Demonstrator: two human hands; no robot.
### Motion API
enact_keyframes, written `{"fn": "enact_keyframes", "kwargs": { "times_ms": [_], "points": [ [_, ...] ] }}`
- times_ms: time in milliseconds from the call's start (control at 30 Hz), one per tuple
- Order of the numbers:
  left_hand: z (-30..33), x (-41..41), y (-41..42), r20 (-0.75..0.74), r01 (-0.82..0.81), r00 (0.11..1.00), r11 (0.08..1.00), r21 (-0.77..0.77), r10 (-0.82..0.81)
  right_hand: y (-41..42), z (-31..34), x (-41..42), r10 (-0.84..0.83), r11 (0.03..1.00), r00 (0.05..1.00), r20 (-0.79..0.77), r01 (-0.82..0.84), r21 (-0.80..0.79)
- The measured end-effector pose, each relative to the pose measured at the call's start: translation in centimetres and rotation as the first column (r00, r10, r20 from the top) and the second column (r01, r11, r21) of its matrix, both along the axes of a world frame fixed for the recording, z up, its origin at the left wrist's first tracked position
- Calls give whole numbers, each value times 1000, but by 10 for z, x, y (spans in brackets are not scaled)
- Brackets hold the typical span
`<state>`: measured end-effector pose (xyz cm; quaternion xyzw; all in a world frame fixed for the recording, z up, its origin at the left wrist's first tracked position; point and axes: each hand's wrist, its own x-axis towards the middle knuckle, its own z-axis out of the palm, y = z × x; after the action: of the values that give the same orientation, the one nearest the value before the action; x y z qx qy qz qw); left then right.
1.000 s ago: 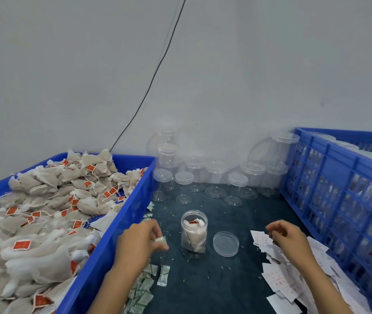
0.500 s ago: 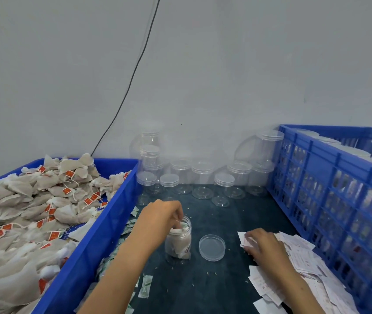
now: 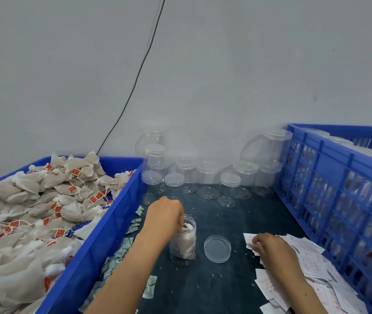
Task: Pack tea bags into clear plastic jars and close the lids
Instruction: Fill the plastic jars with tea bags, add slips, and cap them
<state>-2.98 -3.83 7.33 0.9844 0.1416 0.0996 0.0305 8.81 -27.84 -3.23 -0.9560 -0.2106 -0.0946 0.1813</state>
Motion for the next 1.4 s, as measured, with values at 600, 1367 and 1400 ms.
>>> {"fn": "enact_keyframes", "kwargs": {
  "times_ms": [600,1367,1400],
  "points": [
    [-69,-33,12,494,181,870,925,-333,7,-2,7,-8,-89,995,996,7,88,53],
    [-109,-23,0,397,258,911,599,-758,110,4,7,-8,-80,975,980,184,38,221],
    [-108,-24,-1,400,251,909,611,-751,118,5,13,-11,-70,964,961,269,-4,266]
  ]
}}
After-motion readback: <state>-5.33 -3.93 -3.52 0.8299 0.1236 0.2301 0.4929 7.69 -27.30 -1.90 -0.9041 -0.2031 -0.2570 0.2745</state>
